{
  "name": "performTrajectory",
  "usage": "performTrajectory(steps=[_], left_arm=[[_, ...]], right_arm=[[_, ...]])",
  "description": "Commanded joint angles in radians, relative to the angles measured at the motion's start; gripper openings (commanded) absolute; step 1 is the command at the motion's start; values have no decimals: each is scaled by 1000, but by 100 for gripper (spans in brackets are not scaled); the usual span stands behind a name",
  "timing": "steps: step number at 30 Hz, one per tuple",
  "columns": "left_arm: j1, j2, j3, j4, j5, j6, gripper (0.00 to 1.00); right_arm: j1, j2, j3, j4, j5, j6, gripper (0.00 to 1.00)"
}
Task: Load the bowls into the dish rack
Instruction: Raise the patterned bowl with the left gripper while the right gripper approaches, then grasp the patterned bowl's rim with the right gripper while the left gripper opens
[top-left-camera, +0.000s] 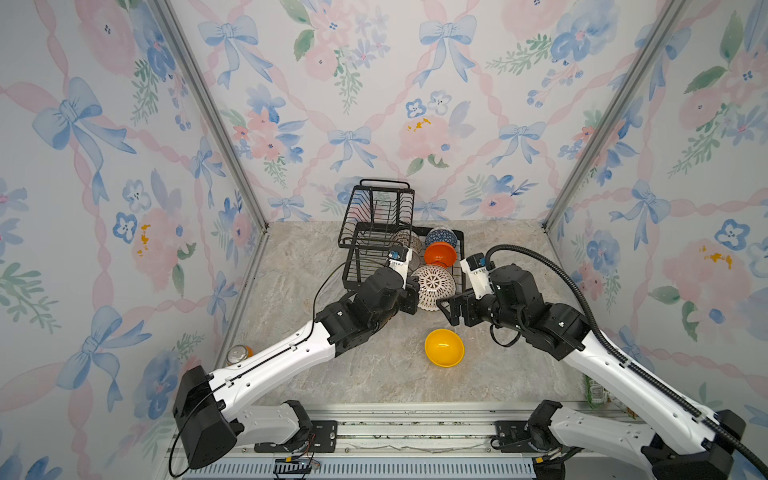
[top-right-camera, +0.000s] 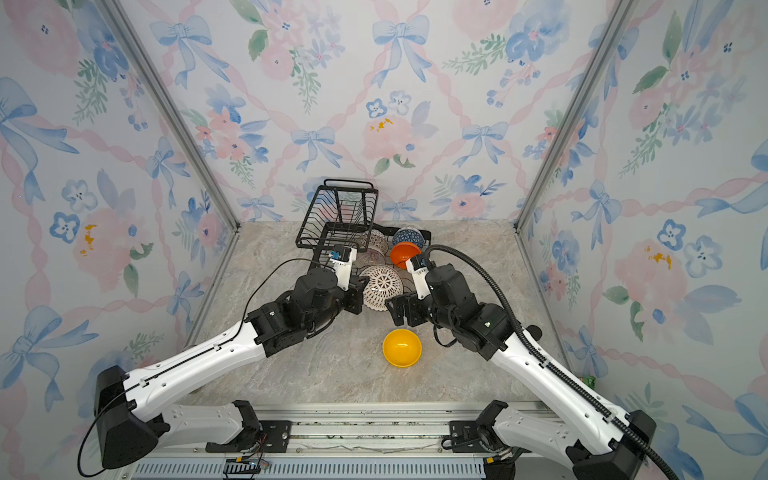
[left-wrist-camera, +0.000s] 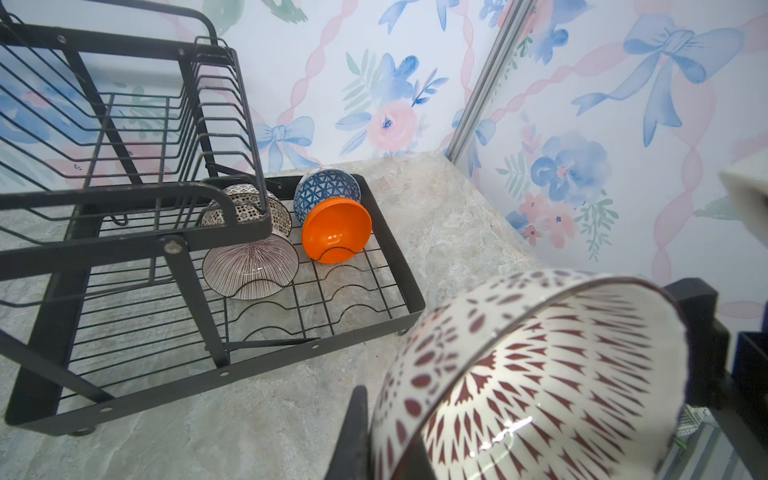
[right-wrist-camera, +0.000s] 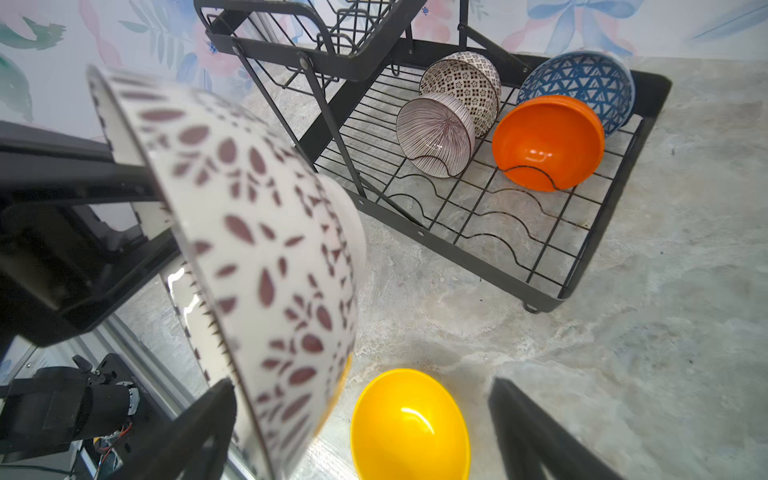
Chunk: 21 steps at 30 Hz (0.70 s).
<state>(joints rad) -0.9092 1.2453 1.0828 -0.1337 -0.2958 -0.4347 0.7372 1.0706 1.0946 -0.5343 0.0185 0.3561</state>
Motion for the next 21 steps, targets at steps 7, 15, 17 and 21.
performTrajectory(steps=[7,15,17,21], left_arm=[[5,-13,-50,145,3,-49,0],[6,0,-52,170,30,-40,0],[4,0,-52,171,38,-37,0],[5,-3,-64,171,49,-38,0]], right_arm=[[27,84,28,157,103,72,99],[36,133,38,152,111,83,84],[37,128,32,158,116,83,78],[37,120,31,152,127,72,65]])
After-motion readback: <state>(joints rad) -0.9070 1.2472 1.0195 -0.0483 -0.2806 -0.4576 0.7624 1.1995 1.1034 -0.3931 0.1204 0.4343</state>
